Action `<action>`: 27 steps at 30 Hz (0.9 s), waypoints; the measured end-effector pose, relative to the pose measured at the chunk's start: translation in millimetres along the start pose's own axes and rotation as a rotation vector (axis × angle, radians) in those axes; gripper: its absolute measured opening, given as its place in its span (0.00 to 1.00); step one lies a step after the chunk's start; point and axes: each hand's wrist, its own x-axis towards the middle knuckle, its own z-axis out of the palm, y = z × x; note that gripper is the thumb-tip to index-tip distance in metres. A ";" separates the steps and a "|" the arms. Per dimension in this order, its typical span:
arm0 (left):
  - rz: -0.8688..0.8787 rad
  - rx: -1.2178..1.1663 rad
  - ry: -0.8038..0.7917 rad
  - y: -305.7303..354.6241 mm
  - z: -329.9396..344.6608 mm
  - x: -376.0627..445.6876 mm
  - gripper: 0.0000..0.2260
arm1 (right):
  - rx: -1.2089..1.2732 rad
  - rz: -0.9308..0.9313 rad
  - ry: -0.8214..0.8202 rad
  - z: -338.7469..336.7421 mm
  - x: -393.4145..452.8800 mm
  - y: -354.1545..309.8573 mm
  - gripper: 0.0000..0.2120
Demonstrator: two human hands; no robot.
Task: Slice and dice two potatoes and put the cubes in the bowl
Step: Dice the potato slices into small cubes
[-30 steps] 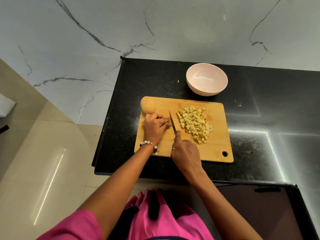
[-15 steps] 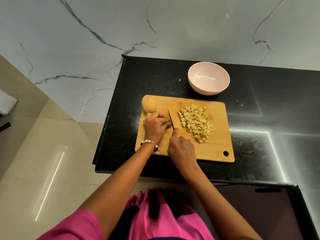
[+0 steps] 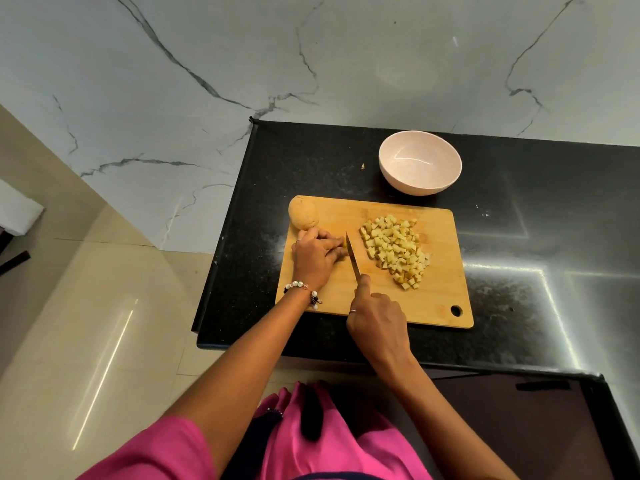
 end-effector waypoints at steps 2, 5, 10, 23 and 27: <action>0.007 0.000 -0.036 -1.0 -2.8 -0.5 0.11 | 0.024 0.004 0.015 -0.4 2.7 -0.4 0.27; 0.008 -0.003 -0.012 -0.7 -5.3 -1.7 0.11 | 0.022 0.002 -0.002 -1.6 10.0 -1.6 0.26; -0.007 -0.011 0.038 2.0 -3.4 -3.2 0.09 | -0.018 -0.012 -0.024 -1.2 14.8 -3.5 0.27; -0.046 -0.037 0.082 5.0 -1.0 -2.0 0.06 | -0.119 -0.025 0.019 7.7 32.3 -15.1 0.25; -0.045 -0.038 0.079 4.6 -0.3 -2.6 0.07 | -0.044 -0.062 -0.070 7.4 10.6 -9.9 0.27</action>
